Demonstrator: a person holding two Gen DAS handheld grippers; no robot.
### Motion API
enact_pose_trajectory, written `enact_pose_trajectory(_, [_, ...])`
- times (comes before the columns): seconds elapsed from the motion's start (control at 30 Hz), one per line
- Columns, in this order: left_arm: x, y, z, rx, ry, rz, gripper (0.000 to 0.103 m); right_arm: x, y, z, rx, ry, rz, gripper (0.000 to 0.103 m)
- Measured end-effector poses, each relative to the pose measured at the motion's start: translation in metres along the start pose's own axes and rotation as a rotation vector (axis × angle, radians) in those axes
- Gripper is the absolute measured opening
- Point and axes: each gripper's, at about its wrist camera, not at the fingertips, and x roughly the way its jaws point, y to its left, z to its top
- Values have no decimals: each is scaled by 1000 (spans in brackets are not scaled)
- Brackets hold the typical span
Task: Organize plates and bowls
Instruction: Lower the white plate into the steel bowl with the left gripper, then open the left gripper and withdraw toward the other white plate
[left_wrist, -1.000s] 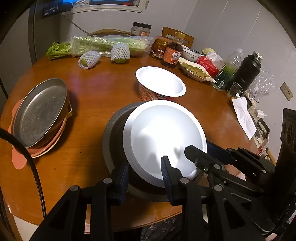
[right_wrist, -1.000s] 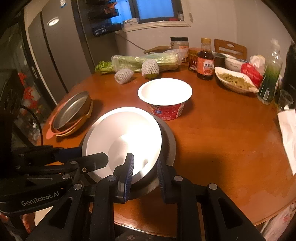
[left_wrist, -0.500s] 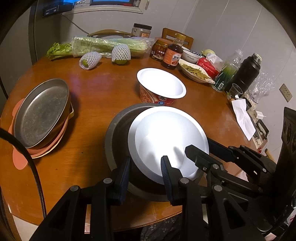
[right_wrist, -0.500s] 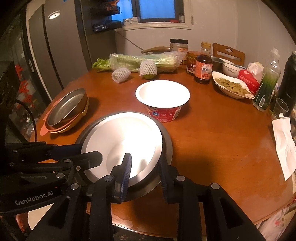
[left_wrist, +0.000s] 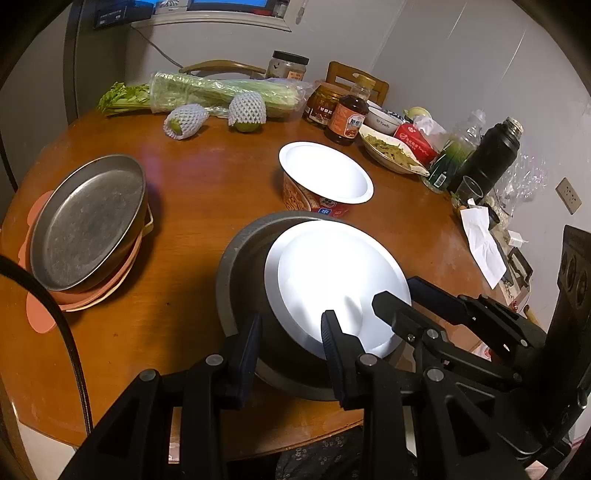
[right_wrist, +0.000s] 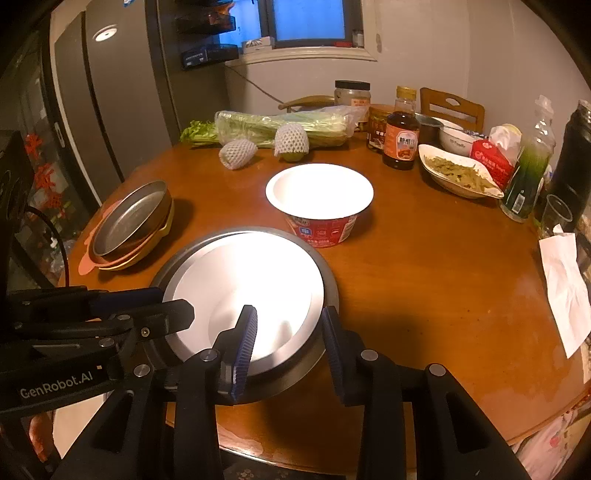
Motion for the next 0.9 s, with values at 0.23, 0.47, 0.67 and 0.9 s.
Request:
enact_pose_trajectory(0.23, [-5, -1, 1, -2, -15, -2, 33, -5, -3, 1, 11, -16, 3, 42])
enact_pose_trajectory(0.47, [-12, -1, 4, -9, -42, 2, 33, -7, -5, 1, 14, -23, 3, 43])
enact_pose_trajectory(0.67, [-17, -2, 10, -6, -63, 10, 34, -14, -6, 7, 6, -39, -10, 44])
enact_pose_trajectory(0.9, [-20, -2, 16, -2, -81, 19, 43, -16, -8, 15, 13, -43, -6, 45])
